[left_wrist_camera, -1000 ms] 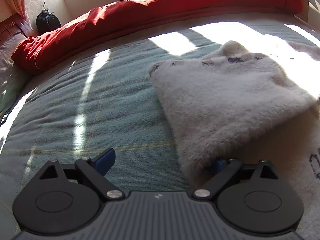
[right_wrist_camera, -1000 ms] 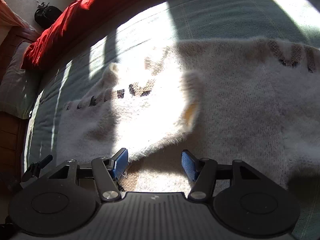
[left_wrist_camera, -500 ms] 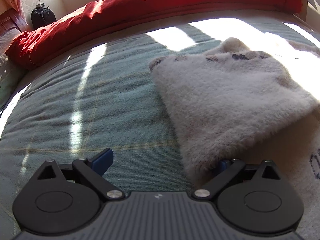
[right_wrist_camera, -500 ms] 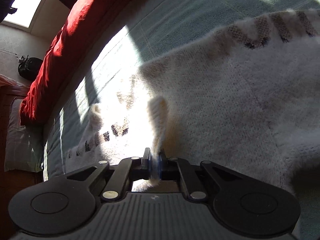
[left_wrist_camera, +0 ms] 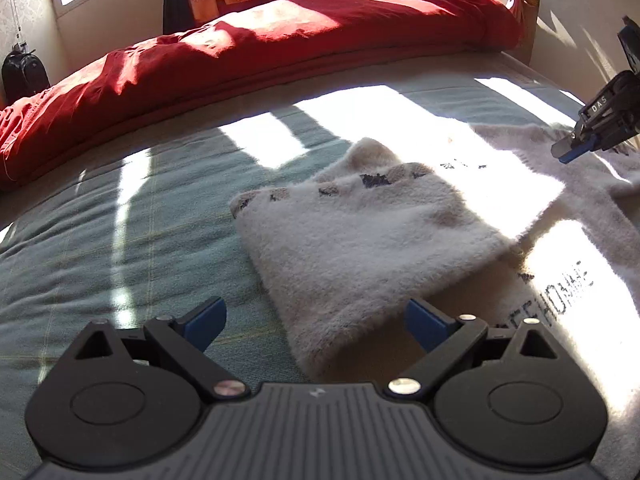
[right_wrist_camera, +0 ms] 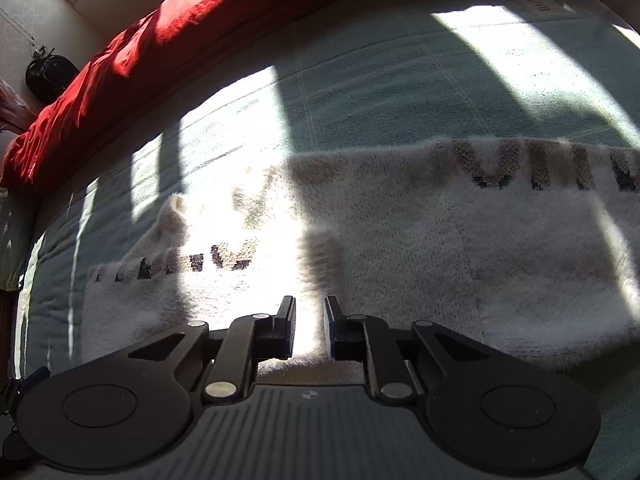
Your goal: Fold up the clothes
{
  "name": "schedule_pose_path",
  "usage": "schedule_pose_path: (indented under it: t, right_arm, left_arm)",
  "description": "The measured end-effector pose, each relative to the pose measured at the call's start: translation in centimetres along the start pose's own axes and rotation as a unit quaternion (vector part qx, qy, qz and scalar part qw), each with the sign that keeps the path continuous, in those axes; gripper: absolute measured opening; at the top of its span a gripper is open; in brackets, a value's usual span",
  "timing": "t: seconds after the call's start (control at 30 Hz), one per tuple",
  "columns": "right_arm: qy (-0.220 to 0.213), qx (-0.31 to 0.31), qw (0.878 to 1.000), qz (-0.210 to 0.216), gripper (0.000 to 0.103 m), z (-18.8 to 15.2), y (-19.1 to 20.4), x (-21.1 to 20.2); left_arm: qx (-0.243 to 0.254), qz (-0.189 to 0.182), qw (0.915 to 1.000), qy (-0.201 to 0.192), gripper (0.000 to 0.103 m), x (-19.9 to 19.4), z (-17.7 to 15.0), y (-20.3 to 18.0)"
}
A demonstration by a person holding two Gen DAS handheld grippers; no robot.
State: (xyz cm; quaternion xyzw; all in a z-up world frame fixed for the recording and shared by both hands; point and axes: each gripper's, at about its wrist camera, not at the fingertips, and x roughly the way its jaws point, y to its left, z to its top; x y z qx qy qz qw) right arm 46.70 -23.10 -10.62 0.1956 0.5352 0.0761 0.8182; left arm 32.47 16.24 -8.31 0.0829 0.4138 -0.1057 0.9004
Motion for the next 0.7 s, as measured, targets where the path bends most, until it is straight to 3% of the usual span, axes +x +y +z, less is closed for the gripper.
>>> schedule_pose_path:
  t: [0.2,0.3,0.4,0.5,0.57,0.7]
  right_arm:
    - [0.021,-0.139,0.988,0.058,0.018,0.4,8.2,3.4]
    - [0.039,-0.218,0.971,0.093,0.018,-0.2,13.0,5.4]
    - [0.06,-0.275,0.955,0.097,0.018,-1.5,15.9,7.7]
    - [0.082,-0.33,0.935,0.099,0.018,-2.8,18.9,9.9]
    - [0.103,-0.372,0.92,0.072,0.019,-4.0,19.6,11.6]
    - [0.106,-0.377,0.918,0.064,0.02,-4.8,19.0,11.9]
  left_arm:
    - [0.019,-0.067,0.9975,-0.011,0.096,4.4,2.4,-1.9]
    - [0.015,-0.086,0.9956,0.034,0.095,6.6,1.2,-1.8]
    - [0.031,-0.075,0.9945,0.067,0.096,7.8,-0.7,-1.8]
    - [0.044,-0.08,0.9943,0.055,0.098,7.0,-0.8,-2.2]
    - [0.052,-0.083,0.9941,0.047,0.099,6.4,-0.8,-2.5]
    - [0.068,-0.09,0.9931,0.031,0.098,5.4,-0.9,-3.0]
